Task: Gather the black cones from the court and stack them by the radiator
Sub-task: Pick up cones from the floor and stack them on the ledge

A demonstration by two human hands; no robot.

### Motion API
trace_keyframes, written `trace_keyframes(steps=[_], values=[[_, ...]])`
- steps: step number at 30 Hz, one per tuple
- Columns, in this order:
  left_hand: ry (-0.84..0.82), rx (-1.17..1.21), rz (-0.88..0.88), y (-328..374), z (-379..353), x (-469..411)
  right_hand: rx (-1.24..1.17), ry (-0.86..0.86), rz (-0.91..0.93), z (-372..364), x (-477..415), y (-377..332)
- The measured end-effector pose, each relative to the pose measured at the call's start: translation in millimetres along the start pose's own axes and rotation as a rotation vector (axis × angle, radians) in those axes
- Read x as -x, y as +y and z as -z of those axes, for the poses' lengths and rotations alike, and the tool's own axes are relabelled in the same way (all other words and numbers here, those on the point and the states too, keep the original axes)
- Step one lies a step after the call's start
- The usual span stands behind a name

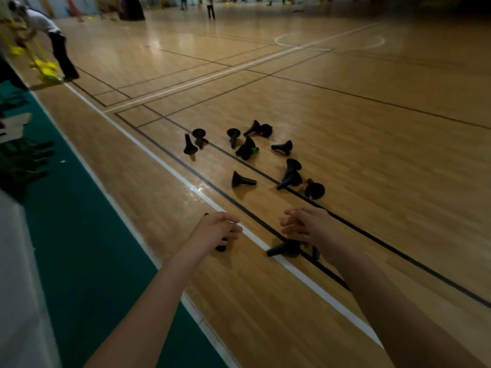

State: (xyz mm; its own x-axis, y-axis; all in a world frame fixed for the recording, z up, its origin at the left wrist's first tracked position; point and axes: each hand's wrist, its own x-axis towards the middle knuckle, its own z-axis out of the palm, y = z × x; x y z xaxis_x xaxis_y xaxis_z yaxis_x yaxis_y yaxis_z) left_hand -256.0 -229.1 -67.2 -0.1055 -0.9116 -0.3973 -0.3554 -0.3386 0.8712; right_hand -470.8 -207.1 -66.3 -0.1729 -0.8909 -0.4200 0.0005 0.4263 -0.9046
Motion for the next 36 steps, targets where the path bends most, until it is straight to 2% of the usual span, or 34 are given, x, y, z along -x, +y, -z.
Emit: trace_keyframes(steps=[10, 16, 21, 24, 36], values=[[-0.172, -0.092, -0.009, 28.4, -31.5, -87.4, -0.073, 0.145, -0.064, 28.0, -52.8, -9.8], [-0.268, -0.171, -0.038, 50.2, -39.7, -150.8, 0.011, 0.237, -0.104, 28.3, -100.6, -23.0], [-0.240, -0.202, -0.136, 57.5, -49.6, -187.7, 0.015, 0.278, -0.169, 34.6, -128.8, -34.9], [-0.289, -0.208, -0.141, 65.1, -61.6, -206.9, -0.026, 0.318, -0.182, 46.5, -142.4, -39.2], [-0.285, -0.195, -0.086, 102.2, -139.3, -278.2, -0.025, 0.239, -0.195, 135.7, -217.7, -53.2]])
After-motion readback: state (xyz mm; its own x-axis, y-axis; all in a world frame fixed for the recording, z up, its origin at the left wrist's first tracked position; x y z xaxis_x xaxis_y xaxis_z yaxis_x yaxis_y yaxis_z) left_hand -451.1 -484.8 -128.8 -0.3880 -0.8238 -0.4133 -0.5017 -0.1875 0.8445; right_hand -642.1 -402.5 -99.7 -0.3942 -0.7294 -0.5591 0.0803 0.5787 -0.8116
